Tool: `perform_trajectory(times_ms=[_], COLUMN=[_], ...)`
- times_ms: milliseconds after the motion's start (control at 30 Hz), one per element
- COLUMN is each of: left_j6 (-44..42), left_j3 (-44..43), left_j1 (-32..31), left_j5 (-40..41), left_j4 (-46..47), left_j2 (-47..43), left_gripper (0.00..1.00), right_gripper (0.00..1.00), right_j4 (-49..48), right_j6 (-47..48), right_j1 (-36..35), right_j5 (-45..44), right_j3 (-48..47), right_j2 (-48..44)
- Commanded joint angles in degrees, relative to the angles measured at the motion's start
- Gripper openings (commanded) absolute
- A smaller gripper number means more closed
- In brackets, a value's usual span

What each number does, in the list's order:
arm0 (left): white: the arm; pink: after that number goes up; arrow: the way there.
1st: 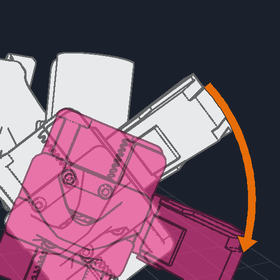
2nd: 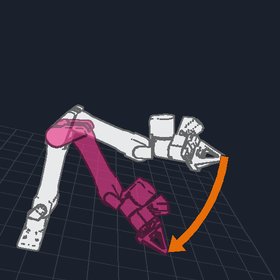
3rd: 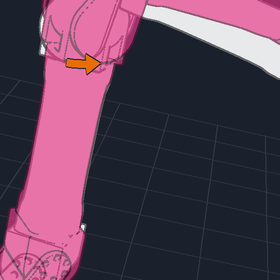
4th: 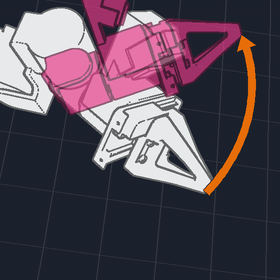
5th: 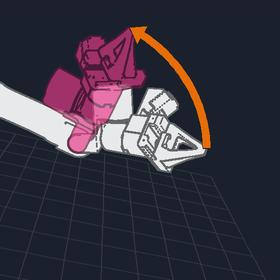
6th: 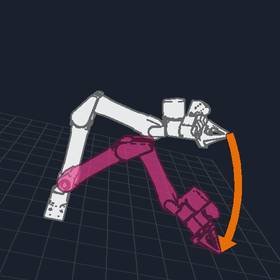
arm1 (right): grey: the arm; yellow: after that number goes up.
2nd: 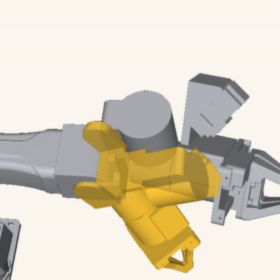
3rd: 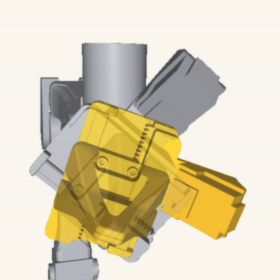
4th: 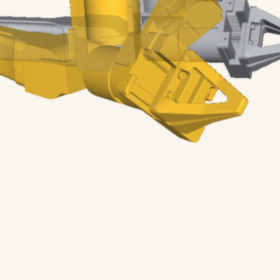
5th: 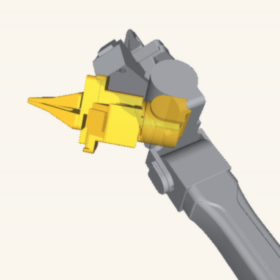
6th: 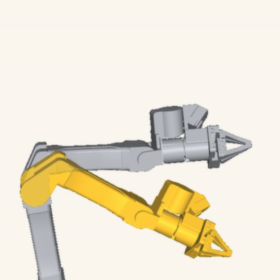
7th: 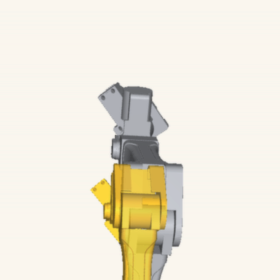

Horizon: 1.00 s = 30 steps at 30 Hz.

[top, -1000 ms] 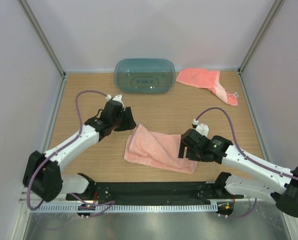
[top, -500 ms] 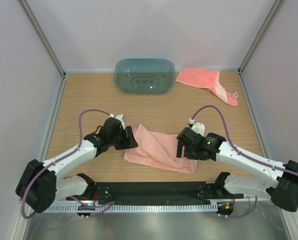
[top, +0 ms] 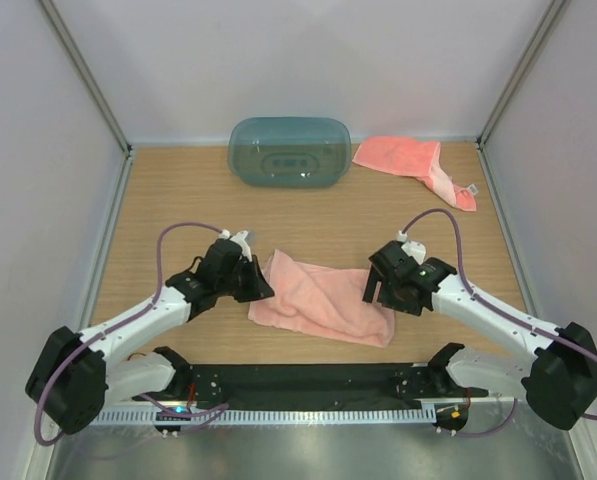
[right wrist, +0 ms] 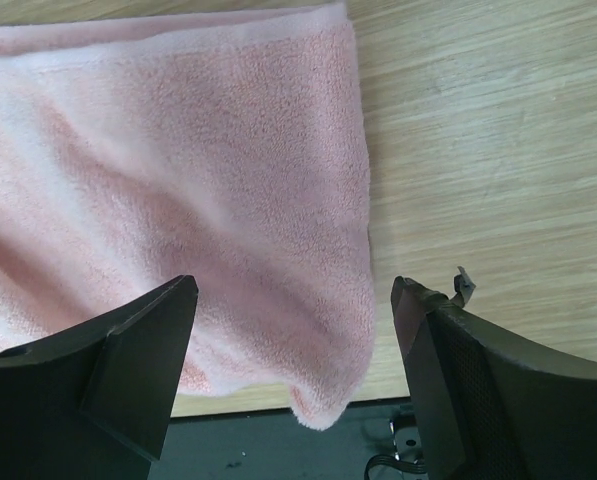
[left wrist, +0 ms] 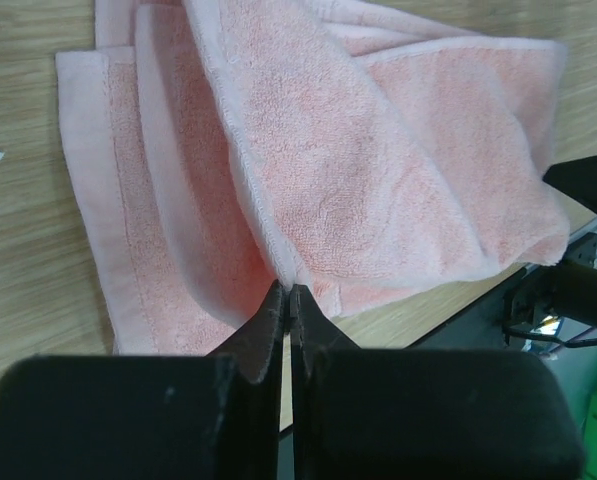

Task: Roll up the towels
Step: Fold the towel

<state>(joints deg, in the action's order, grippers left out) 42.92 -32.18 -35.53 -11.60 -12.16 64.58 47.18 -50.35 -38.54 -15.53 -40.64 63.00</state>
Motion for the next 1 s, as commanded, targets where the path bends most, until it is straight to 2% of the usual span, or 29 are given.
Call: perform_trajectory(times_ms=[0, 133, 300, 400, 567, 633, 800, 967], left_j6=[-0.5, -1.4, -1.1, -0.4, 0.4, 0.6, 1.0, 1.1], left_j3=[-2.2, -4.2, -5.0, -5.1, -6.2, -6.4, -6.3, -6.2], left_j1=[-0.2, -0.2, -0.2, -0.2, -0.2, -0.2, -0.1, -0.2], left_j5=[2.1, 4.4, 7.8, 10.7, 15.4, 16.0, 16.1, 16.2], left_j4=[-3.9, -9.1, -13.6, -15.6, -20.2, -20.6, -21.2, -21.1], left_j2=[-5.1, -7.2, -8.8, -10.1, -11.6, -11.9, -11.4, -11.1], left_gripper=[0.00, 0.00, 0.00, 0.00, 0.00, 0.00, 0.00, 0.00], right_gripper=[0.86, 0.84, 0.82, 0.82, 0.82, 0.81, 0.75, 0.61], right_j4=[-5.2, -7.9, -10.6, -11.1, -9.7, -8.3, -15.0, -23.8], right_j6=[2.2, 1.8, -0.4, -1.4, -5.6, -6.6, -6.3, -7.0], right_j1=[1.9, 3.5, 4.2, 4.8, 4.9, 5.0, 5.1, 5.1], right_j5=[3.6, 6.5, 7.7, 8.4, 3.6, 3.1, 10.6, 14.8], right_j3=[0.6, 2.5, 7.6, 9.7, 12.3, 13.2, 16.9, 20.6], right_j2=[2.1, 4.2, 2.2, -3.2, -17.4, -18.6, -11.0, -5.8])
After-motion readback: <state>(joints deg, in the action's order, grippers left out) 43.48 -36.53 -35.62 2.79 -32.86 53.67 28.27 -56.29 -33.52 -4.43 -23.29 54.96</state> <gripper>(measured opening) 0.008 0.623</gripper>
